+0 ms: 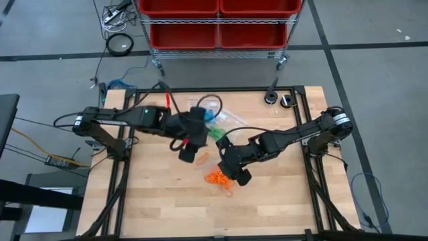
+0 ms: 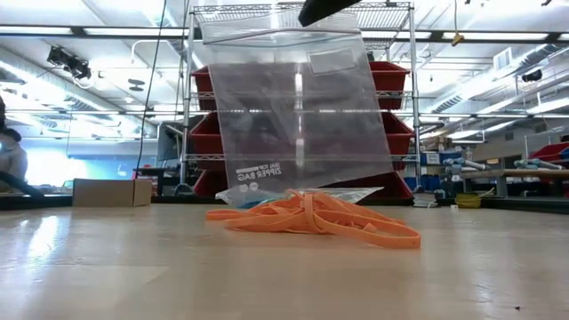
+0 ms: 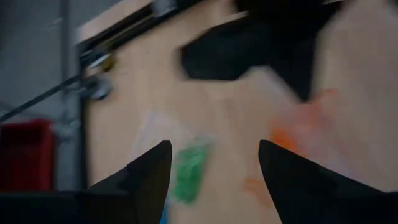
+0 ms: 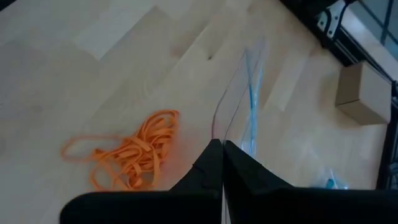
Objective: Sort rubber bands
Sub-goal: Put the orange rubber band into the transparent zip bag
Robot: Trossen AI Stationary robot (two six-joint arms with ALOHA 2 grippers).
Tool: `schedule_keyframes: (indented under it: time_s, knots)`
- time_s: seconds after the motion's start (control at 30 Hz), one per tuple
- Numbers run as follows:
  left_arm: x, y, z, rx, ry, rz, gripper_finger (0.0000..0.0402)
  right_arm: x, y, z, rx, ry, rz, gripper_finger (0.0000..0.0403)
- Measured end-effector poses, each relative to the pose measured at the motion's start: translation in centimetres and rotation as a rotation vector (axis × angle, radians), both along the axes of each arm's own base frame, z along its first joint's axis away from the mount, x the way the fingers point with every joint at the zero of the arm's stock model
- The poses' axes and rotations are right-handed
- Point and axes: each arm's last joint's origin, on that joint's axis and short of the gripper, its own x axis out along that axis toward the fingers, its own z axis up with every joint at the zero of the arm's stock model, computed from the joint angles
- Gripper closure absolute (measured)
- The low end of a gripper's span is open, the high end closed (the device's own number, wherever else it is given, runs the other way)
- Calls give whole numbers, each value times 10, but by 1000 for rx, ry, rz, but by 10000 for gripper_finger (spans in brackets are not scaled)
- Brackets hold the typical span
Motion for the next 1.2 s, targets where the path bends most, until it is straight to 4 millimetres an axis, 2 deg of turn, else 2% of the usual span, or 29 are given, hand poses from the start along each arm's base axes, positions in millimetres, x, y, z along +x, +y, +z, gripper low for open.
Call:
schedule_keyframes:
  time_s: [0.23, 0.37, 0.6, 0.8, 1.2]
  knots:
    - [-4, -34, -12, -30, 47, -189, 154, -1, 0, -1, -2, 11, -2, 403]
    - [-2, -46, -26, -18, 61, -238, 154, 0, 0, 0, 0, 6, -3, 403]
    - [-1, -49, -56, -49, 126, -279, 155, 0, 2, 0, 18, 1, 1, 403]
    - [0, -49, -77, -35, 144, -310, 171, -1, 4, 0, 19, 1, 8, 403]
    - [11, -44, -87, -77, 115, -340, 191, -1, 4, 0, 21, -2, 9, 403]
